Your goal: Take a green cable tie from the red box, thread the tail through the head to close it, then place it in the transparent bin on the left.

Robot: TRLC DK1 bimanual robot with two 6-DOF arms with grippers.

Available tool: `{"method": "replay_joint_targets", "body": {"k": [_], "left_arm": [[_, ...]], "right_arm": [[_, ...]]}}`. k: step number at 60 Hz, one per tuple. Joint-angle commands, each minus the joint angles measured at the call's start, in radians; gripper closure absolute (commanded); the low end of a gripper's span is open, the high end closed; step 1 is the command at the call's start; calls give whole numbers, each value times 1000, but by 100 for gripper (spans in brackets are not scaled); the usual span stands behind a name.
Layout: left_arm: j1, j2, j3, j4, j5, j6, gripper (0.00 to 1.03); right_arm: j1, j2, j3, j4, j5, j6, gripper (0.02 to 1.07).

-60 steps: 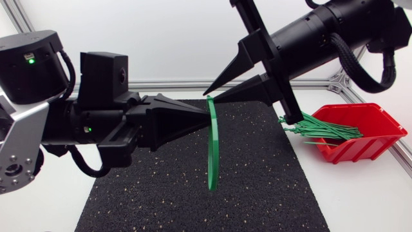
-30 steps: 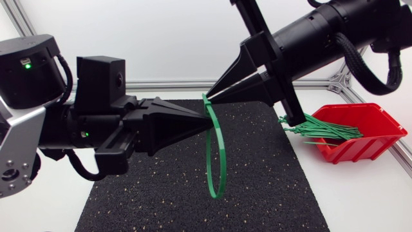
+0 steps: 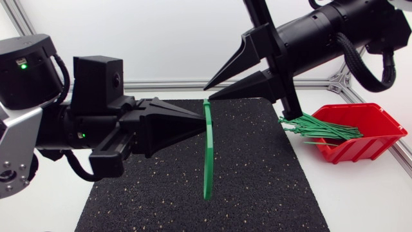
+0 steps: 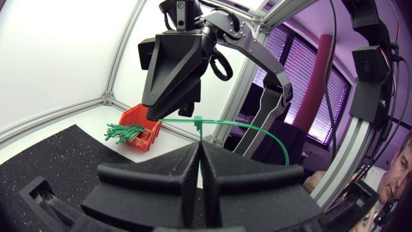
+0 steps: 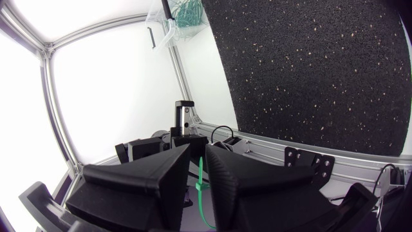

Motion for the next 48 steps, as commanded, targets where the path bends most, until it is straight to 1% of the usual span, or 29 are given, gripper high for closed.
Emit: {"method": "replay_joint_targets", "body": {"k": [1, 20, 25, 30, 36, 44, 48], "left_arm": [[6, -12, -17, 1, 13, 17, 100], [9, -13, -19, -2, 16, 17, 100], [9, -16, -17, -5, 17, 17, 100], [6, -18, -16, -7, 17, 17, 100], [1, -18, -14, -8, 17, 17, 100], [-6, -16, -13, -13, 17, 17, 100], [-8, -18, -11, -14, 17, 17, 100]], "right_arm": [[-1, 4, -14, 2, -4, -25, 82], [45, -13, -11, -21, -5, -25, 83], [50, -21, -10, -32, -1, -25, 86], [50, -33, -13, -41, 13, -26, 92], [53, -56, -19, -47, 59, -30, 101], [62, -59, -20, -48, 96, -45, 101], [70, -51, -14, -50, 96, -46, 101]]}}
